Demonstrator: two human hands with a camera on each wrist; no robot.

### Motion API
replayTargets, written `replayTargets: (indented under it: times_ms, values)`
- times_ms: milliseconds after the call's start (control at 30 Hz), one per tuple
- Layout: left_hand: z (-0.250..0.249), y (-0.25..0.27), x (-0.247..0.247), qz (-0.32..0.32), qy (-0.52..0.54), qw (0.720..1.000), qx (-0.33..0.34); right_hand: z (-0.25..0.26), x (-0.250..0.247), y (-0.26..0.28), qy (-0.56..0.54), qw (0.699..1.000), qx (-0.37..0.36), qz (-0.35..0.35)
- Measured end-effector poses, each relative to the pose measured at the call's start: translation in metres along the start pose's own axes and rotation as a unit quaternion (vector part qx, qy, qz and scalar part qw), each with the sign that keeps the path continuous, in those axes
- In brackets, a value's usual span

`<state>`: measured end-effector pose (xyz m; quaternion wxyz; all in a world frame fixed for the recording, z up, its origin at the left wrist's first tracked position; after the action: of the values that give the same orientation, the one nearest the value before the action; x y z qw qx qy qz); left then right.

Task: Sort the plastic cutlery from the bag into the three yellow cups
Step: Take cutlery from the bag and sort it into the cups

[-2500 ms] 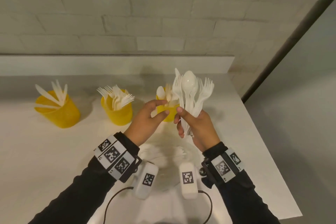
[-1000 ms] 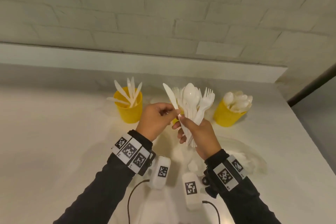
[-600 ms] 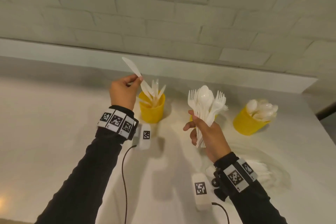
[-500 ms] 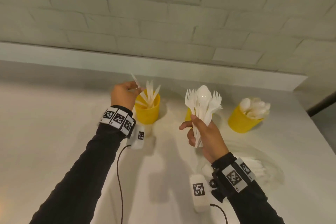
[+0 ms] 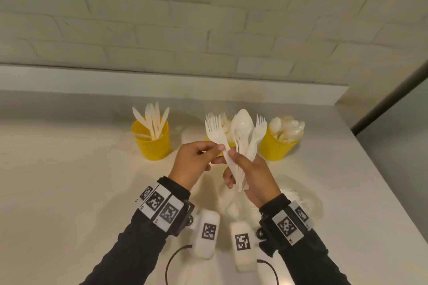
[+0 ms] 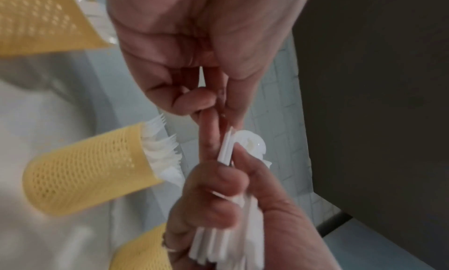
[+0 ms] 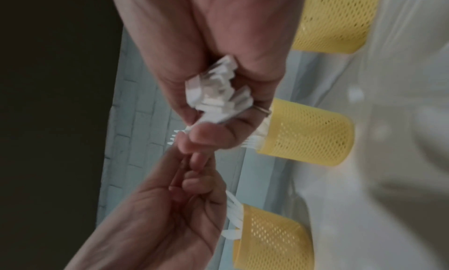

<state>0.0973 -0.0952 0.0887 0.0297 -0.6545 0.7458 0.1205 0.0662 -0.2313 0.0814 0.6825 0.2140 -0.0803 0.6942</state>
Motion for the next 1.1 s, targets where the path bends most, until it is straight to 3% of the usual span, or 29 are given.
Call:
replayTargets:
  times_ms: [233,367,500,567,667,767,967,1100]
  values:
    - [-0.016,-0.015,0.019,-0.017,0.072,0.997,-0.033,0.012,-0.030,0.005,-0.008,1.000,-0.006,-0.029]
    - [-0.024,-0.018,0.034,0.037,0.030,0.999,-0.004,0.018,-0.039,0.001,-0.004,0.999,-0.023,-0.042]
    - [-0.025,-0.019,0.048,0.029,-0.009,1.000,-0.008,0.020,-0.046,0.000,-0.007,0.999,-0.021,-0.028]
    - [-0.027,-0.026,0.044,0.003,0.014,1.000,-0.023,0.021,-0.050,-0.003,-0.022,0.999,-0.016,-0.031]
    - [-0.032,-0.045,0.022,-0.131,0.049,0.990,0.005,0.021,-0.060,-0.006,-0.006,0.997,-0.025,-0.072]
    - [-0.032,-0.064,0.003,-0.229,-0.037,0.971,0.051,0.021,-0.070,-0.006,0.036,0.996,-0.013,-0.084]
    - [-0.008,-0.081,0.012,-0.118,-0.256,0.958,-0.053,0.022,-0.071,-0.008,0.034,0.996,0.002,-0.079]
    - [-0.018,-0.048,0.018,-0.150,-0.297,0.942,0.035,0.024,-0.071,-0.008,0.017,0.998,0.005,-0.068]
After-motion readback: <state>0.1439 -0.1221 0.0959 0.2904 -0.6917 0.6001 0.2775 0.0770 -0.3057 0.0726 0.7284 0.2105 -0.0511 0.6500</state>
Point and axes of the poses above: each hand's wrist, its own y-axis away from the middle knuckle, its own x-axis out of the palm, z = x × y, the point moved 1 cm from there along -y, towards the middle knuckle, and after that the axes turned 9 degrees about -y, right-handed, at the moved point
